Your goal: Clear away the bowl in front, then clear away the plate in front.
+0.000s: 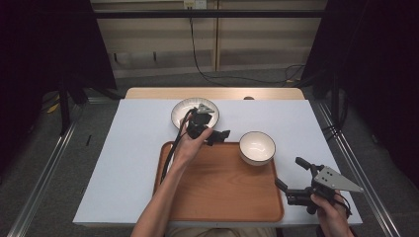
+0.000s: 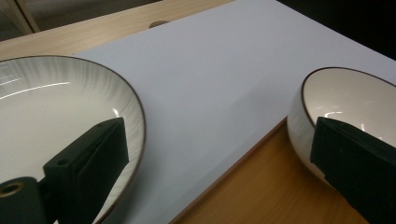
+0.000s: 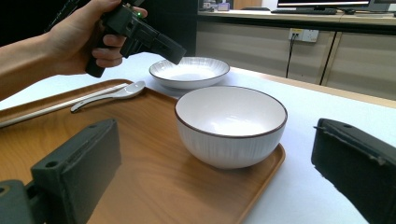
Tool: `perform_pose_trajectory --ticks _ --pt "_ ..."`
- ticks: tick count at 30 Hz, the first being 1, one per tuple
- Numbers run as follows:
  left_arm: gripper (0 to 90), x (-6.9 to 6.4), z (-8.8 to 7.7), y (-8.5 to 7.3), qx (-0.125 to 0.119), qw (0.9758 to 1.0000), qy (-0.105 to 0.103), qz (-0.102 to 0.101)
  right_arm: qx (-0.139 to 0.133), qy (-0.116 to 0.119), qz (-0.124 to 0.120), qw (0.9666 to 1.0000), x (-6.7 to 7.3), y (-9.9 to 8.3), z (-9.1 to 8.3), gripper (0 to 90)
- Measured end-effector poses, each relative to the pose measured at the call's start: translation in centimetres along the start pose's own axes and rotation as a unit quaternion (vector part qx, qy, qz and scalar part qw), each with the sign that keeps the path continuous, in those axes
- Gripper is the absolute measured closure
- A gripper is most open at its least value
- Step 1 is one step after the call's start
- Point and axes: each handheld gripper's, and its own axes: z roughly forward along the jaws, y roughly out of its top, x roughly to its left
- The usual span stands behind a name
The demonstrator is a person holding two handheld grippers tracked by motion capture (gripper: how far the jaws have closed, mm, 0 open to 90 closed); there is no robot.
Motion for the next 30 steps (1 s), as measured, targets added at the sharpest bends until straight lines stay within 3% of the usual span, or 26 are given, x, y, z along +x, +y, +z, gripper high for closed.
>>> perform_pose_trajectory --ticks 8,12,19,23,26,30 --pt "4.1 2.5 -1.6 0.0 -0.013 0.9991 0.037 -0.015 -0.003 0.005 0.002 1.0000 0.1 0.0 0.0 1.9" --pt "2.9 4.0 -2.6 -0.4 -0.019 0.9975 0.061 -0.032 -0.004 0.002 0.000 1.0000 0.0 0.0 -0.1 1.9" --pt "3.0 6.1 -4.5 -0.8 -0.030 0.9953 0.080 -0.044 0.000 0.000 -0.003 1.0000 0.0 0.0 0.0 1.9" --pt "3.0 7.2 -5.1 -0.9 -0.043 0.9931 0.089 -0.063 -0.001 -0.001 -0.002 1.0000 0.1 0.0 -0.2 1.9" --pt "3.6 7.9 -5.5 -0.8 -0.044 0.9927 0.093 -0.063 -0.001 -0.002 0.002 1.0000 0.1 0.0 -0.1 1.9" --pt "3.6 8.7 -5.7 -0.6 -0.048 0.9909 0.113 -0.056 -0.001 0.001 0.002 1.0000 0.2 0.0 -0.1 1.9"
